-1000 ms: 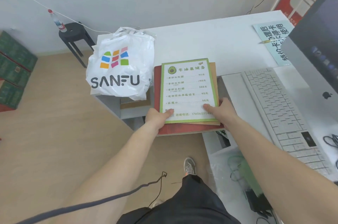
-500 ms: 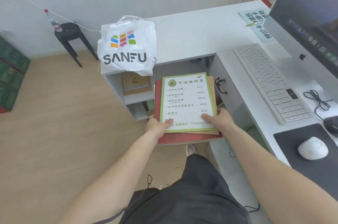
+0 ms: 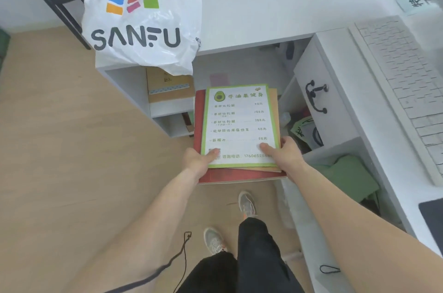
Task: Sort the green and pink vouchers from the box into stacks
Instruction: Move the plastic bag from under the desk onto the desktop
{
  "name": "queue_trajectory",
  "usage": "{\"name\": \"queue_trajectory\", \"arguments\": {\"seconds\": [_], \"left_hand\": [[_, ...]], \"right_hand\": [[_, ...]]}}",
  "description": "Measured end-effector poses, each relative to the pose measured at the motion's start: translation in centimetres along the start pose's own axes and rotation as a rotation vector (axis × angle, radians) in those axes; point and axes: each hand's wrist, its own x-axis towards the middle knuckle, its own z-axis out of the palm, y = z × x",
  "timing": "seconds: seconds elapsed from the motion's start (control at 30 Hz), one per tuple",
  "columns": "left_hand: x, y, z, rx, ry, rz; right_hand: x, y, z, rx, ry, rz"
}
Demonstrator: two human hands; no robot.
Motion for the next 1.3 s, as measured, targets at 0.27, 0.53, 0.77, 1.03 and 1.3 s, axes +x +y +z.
{"name": "queue_trajectory", "arguments": {"seconds": [0.27, 0.53, 0.77, 1.03, 1.3], "left_hand": [[14.8, 4.9, 3.0, -0.004, 0.072, 0.069], [27.0, 11.1, 4.9, -0.009, 0.161, 0.113], [32.2, 15.3, 7.1, 0.075, 0.238, 0.112], [28.5, 14.1, 7.1, 0.476, 0.304, 0.352], [13.6, 12.3, 0.7, 0.598, 0.179, 0.289]], "right_hand": [[15.9, -3.3, 3.3, 0.025, -0.016, -0.085], [31.0, -7.5, 6.1, 0.033, -0.007, -0.145], [38.4, -10.5, 6.5, -0.118, -0.015, -0.160], [34.3, -9.6, 6.9, -0.723, 0.259, -0.355], [18.8, -11.8, 4.3, -0.946, 0.147, -0.425]]}}
